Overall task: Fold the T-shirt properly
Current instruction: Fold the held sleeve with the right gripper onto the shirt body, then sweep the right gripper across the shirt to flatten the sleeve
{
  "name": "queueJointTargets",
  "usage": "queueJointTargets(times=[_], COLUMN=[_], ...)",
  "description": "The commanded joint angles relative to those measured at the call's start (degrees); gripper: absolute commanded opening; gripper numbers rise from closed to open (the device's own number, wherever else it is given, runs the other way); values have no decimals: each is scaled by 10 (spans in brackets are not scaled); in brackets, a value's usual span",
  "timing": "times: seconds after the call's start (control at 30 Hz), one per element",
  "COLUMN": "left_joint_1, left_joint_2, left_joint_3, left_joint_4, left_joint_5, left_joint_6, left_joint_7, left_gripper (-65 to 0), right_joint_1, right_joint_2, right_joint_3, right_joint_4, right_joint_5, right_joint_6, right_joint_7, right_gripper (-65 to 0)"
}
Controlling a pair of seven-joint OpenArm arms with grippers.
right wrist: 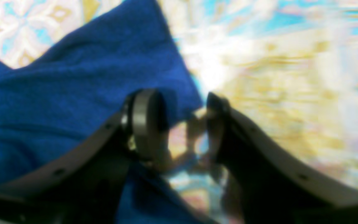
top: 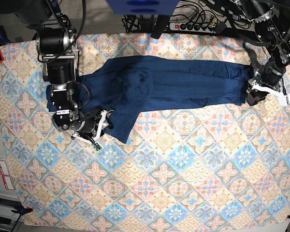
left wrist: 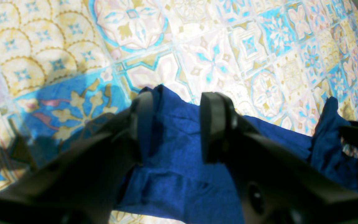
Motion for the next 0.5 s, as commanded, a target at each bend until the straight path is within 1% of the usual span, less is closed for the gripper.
queueJointTargets(times=[0.0, 0.13, 0.23, 0.27, 0.3, 0.4, 0.47], left_joint_1=[-4, -6, -6, -6, -6, -6, -6], left_joint_2=[-9, -9, -9, -9, -9, -9, -9], left_joint_3=[-3, -3, -3, -3, -3, -3, -3], left_joint_4=[9, 9, 9, 9, 9, 9, 9], left_joint_5=[-11, -11, -11, -11, -11, -11, -11], left_joint_6=[-5, -5, -5, -5, -5, -5, -5], left_joint_7=[-11, -11, -11, -11, -11, -11, -11], left_gripper=[-406, -406, -406, -406, -406, -406, -406], right_joint_1=[22, 35, 35, 35, 34, 33, 31], right_joint_2=[5, 5, 5, 5, 5, 0, -10], right_joint_3=[2, 2, 0, -1, -1, 0, 1], right_joint_4=[-2, -52, -60, -60, -60, -56, -32], right_joint_5=[7, 7, 7, 7, 7, 7, 14], right_joint_6=[1, 1, 1, 1, 1, 1, 1], right_joint_7=[17, 45, 50, 49, 49, 46, 19], right_gripper=[-403, -403, -407, -422, -458, -639, -650])
